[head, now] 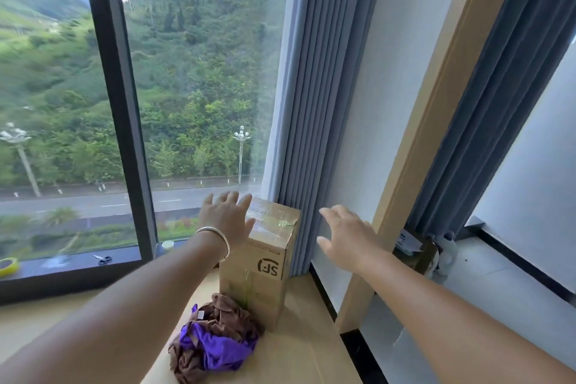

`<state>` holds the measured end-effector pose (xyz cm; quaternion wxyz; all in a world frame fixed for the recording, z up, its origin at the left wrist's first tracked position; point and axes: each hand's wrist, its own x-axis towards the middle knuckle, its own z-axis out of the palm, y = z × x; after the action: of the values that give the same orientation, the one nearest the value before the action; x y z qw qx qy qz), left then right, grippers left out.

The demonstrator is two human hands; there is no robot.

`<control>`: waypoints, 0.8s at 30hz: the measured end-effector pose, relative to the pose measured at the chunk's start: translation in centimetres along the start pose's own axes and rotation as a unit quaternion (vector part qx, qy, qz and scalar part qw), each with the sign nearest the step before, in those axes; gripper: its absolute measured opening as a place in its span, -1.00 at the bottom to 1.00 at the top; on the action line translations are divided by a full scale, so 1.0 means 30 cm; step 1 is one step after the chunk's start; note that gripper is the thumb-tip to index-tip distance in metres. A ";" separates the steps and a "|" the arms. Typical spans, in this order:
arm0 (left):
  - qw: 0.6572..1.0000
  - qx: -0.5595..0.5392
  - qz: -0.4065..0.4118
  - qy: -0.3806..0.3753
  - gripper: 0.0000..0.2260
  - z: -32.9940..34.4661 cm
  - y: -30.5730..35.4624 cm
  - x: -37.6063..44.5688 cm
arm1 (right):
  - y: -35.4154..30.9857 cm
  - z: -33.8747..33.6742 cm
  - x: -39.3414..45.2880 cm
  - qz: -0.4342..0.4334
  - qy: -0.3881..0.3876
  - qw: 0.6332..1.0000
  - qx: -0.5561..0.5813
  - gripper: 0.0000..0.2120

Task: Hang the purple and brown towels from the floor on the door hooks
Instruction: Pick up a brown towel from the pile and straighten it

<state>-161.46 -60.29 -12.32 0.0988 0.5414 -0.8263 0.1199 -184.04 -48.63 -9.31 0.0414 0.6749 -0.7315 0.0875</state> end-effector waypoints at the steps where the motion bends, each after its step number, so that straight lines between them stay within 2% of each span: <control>1: 1.000 0.001 -0.009 -0.003 -0.48 0.027 -0.032 0.034 | -0.011 0.029 0.054 -0.008 -0.006 1.000 0.001 -0.45; 7: 0.999 0.005 -0.048 -0.025 -0.51 0.213 -0.208 0.149 | -0.086 0.234 0.313 -0.042 -0.048 0.998 0.021 -0.45; 14: 0.990 0.009 -0.105 -0.094 -0.48 0.500 -0.332 0.168 | -0.159 0.536 0.546 -0.109 -0.128 0.985 0.039 -0.45; 24: 0.942 0.020 -0.213 -0.260 -0.47 0.960 -0.338 0.122 | -0.134 1.073 0.792 -0.208 -0.263 0.942 0.032 -0.46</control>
<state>-154.54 -76.17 -37.72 -0.1069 0.7189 -0.6861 -0.0319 -180.21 -78.14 -36.38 -0.1569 0.8118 -0.5567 -0.0803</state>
